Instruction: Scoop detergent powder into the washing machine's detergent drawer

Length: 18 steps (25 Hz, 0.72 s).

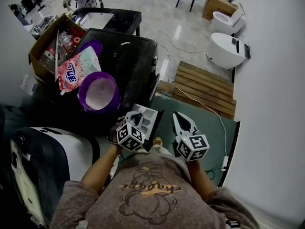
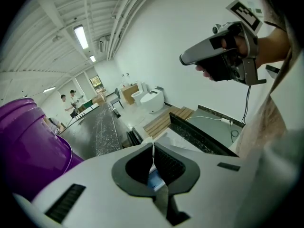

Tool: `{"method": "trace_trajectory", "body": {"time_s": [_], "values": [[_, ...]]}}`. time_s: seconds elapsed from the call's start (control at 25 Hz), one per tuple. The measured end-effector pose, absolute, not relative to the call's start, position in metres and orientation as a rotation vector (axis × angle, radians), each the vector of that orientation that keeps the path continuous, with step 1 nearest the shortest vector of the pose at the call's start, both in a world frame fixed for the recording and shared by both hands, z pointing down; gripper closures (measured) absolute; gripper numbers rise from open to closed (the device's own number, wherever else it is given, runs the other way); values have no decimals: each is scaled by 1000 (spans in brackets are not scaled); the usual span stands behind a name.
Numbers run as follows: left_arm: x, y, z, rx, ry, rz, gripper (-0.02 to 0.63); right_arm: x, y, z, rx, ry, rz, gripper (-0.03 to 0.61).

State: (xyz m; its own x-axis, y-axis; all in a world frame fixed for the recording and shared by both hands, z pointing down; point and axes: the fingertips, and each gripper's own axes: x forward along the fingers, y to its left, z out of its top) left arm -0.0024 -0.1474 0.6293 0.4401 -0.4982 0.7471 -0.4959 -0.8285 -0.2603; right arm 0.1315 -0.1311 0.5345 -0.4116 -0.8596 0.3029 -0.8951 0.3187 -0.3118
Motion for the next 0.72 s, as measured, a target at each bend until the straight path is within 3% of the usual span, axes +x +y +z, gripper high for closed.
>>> {"method": "trace_trajectory", "body": {"time_s": [0.72], "values": [[-10, -153, 615, -2696, 1046, -1308, 589, 134, -133, 536, 1647, -2493, 685, 577]]}}
